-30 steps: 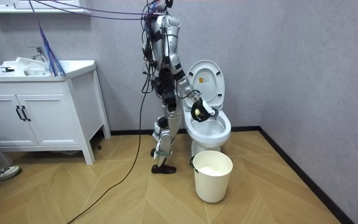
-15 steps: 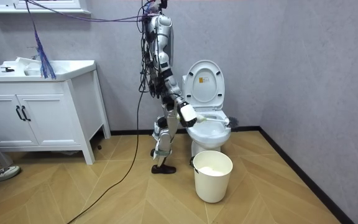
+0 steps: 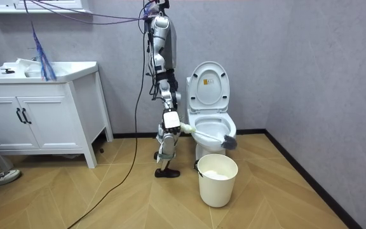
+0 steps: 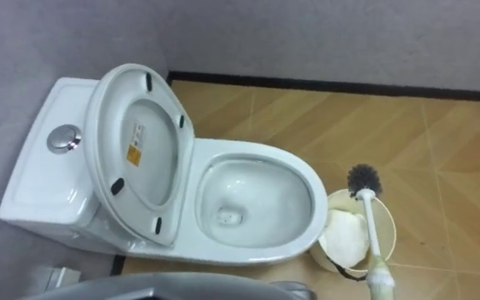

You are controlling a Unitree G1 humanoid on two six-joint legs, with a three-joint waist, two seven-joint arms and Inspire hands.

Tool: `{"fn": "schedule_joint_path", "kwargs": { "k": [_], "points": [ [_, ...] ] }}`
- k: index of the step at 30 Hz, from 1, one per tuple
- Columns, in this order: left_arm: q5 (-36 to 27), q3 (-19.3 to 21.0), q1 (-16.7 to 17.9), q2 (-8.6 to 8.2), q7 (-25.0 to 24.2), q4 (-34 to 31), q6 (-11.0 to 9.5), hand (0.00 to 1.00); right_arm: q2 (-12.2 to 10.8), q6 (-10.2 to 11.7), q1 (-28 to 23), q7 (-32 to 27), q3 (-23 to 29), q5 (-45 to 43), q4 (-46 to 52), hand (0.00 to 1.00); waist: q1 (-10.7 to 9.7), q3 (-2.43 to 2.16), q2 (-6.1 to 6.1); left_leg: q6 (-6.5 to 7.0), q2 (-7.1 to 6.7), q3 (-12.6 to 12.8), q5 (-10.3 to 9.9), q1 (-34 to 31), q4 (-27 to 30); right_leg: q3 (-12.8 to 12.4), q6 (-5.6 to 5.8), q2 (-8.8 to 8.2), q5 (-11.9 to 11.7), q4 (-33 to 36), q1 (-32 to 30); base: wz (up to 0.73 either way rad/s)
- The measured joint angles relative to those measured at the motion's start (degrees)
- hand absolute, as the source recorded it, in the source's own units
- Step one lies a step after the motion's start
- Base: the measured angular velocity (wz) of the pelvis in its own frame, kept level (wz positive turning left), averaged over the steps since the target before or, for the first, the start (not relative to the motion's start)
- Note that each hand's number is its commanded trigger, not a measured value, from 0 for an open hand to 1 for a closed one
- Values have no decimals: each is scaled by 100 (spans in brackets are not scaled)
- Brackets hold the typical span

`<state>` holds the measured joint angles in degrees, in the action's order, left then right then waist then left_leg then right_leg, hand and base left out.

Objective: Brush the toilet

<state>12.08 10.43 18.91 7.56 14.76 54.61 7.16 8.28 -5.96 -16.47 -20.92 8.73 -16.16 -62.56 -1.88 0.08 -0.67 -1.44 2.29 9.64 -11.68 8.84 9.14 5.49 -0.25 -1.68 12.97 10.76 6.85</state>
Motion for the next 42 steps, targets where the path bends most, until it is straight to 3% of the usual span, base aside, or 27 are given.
{"fn": "schedule_joint_path", "kwargs": {
  "k": [2, 3, 4, 5, 16, 19, 31, 42],
  "points": [
    [15, -1, -114, 0, -39, 4, 12, 0, -11, -26, 6, -48, 2, 47, -22, 100, -60, 6, -11, 0, 5, 95, 0, 21, -1, -35, 3, 3, -12, -1, 0, -12],
    [18, -1, -172, 0, -62, 26, 13, 0, -12, -35, 13, -77, 2, 47, -33, 82, -79, 7, -18, 0, 7, 137, 0, 41, -5, -73, 6, 6, -16, 1, 1, -15],
    [20, -2, -237, 0, -89, 51, 12, 0, -13, -34, 12, -117, 2, 65, -39, 35, -81, 9, -10, 0, 6, 153, 0, 56, -6, -100, 8, 6, -30, 0, 1, -16],
    [20, -4, -277, 0, -110, 59, 12, 0, -13, -34, 12, -139, 2, 70, -44, 0, -88, 11, -7, 0, 6, 171, -1, 63, -8, -116, 10, 7, -33, 0, 1, -15],
    [318, -17, -499, 1, -253, 268, 32, 0, -121, -114, 11, -200, 147, 166, -246, 0, -153, 3, 32, 0, 2, 265, -2, 138, -81, -220, 23, 21, -48, -5, 11, -4],
    [378, -57, -409, 5, -260, 279, 123, 0, -120, -142, 18, -168, 148, 174, -372, 0, -148, 1, 36, 0, 2, 259, -2, 163, -87, -225, 22, 21, -49, -3, 15, 0],
    [382, -396, -339, 2, -541, 280, 162, 0, -118, -112, 90, -1, 127, 289, -499, 0, -113, 4, 41, 1, 7, 260, -2, 191, -89, -223, 28, 27, -63, -1, 52, 0],
    [393, -396, -336, -3, -544, 284, 173, 0, -114, -118, 131, 117, 95, 278, -506, 0, -111, 5, 87, 17, 47, 239, -77, 180, -172, -226, 23, 82, -75, -10, 23, 0]
  ]
}}
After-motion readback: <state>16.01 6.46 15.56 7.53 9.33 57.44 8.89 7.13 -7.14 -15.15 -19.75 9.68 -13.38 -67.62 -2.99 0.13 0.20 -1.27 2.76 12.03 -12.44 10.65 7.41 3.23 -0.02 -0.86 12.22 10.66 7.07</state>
